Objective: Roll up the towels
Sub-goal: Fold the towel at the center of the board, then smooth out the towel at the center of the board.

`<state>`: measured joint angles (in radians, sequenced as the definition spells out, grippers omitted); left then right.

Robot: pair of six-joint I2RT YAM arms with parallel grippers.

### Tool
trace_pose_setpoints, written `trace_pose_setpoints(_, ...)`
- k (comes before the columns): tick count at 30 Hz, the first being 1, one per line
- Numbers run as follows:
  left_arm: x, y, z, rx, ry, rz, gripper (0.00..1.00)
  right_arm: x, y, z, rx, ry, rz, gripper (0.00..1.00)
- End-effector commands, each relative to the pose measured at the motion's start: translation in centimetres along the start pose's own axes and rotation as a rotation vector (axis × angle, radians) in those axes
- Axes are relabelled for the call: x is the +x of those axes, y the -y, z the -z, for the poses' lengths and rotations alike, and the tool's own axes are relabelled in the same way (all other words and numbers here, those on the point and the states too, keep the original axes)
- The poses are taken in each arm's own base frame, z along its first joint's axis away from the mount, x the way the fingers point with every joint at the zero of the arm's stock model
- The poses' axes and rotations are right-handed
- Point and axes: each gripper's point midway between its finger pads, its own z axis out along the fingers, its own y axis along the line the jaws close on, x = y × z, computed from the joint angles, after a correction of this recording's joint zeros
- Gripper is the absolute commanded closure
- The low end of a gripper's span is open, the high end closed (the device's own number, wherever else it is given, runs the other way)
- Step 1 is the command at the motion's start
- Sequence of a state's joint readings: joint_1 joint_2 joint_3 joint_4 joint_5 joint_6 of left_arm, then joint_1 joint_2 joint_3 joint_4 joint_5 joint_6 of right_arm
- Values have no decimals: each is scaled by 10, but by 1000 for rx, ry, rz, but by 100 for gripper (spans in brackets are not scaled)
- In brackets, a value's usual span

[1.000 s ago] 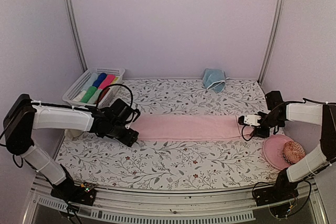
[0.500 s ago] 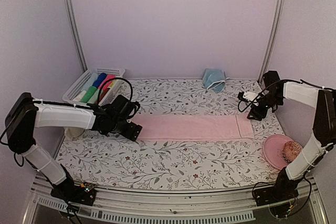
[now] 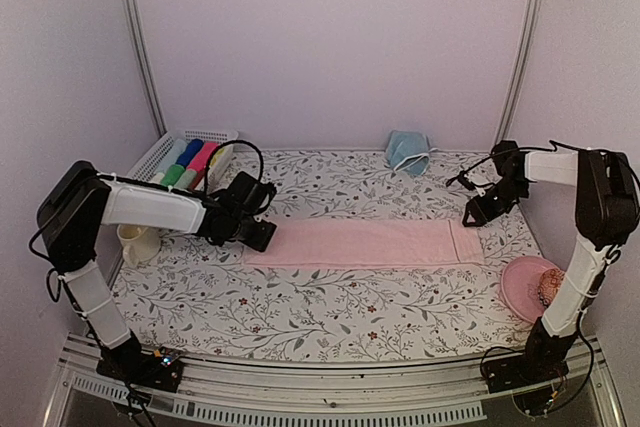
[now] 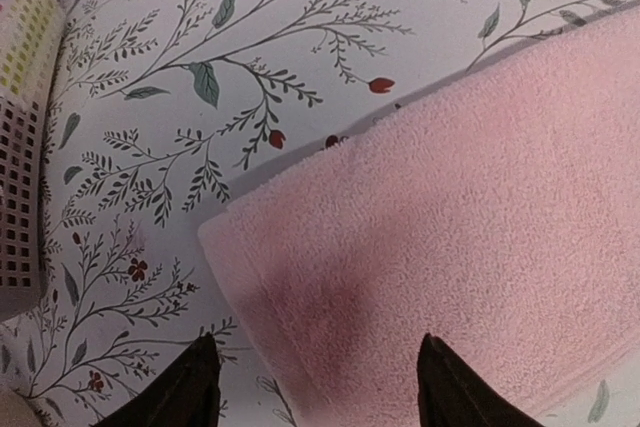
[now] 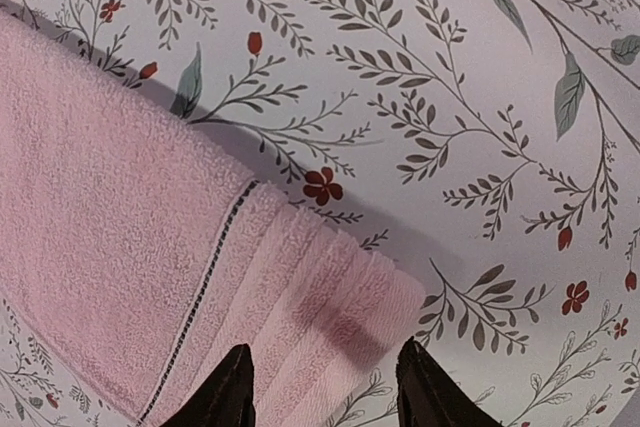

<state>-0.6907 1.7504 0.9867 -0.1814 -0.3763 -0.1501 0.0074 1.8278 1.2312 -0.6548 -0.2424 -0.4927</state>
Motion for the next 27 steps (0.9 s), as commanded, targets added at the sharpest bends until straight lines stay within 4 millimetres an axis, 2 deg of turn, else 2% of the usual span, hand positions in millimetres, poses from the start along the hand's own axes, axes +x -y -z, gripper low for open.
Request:
trace_pose_setpoints(1,-3,-8,-9,-63,-16,-16,33,0,16,-7,22,13,-101,53)
trace_pose_setpoints(6,8,-17,-17,-126,-55,-41,33,2,25,-14,38,9,-132,54)
trace_pose_setpoints(11,17,-18,-22,-146,-88,-60,34,3,21,-20,1,9,-144,56)
trace_pose_setpoints(20,33,-17,-26,-168,-151,-92,34,-1,18,-20,-20,18,-152,82)
trace_pose_setpoints(27,47,-17,-26,-192,-200,-124,33,-8,33,-18,50,31,-153,96)
